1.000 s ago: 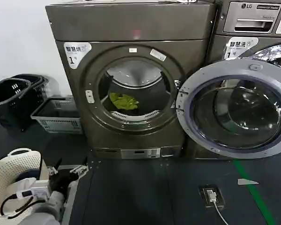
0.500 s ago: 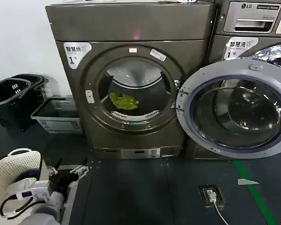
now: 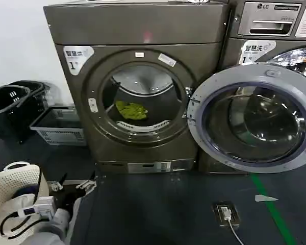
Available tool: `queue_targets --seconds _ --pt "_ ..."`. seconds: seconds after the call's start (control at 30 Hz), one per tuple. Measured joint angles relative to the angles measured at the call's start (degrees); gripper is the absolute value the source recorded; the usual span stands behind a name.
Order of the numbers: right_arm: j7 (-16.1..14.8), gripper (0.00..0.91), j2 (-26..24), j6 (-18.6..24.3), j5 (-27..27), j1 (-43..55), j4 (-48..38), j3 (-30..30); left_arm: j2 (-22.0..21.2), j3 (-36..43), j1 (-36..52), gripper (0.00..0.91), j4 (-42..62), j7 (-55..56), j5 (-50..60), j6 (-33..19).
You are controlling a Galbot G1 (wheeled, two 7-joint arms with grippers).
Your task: Grasp the clothes from the dryer.
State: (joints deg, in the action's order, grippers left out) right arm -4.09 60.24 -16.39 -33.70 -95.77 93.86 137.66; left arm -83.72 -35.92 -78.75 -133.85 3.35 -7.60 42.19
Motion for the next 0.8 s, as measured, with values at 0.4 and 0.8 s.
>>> queue_targets --seconds 0.4,0.8 --pt "0.2 0.907 0.3 0.1 -0.1 0.1 0.0 0.0 0.2 0.0 -0.4 0.907 -0.3 0.5 -0.6 0.0" --pt "0.3 0.907 0.8 0.5 0.0 0.6 -0.3 -0.2 0.1 0.5 -0.3 0.907 -0.2 0.2 0.2 0.0"
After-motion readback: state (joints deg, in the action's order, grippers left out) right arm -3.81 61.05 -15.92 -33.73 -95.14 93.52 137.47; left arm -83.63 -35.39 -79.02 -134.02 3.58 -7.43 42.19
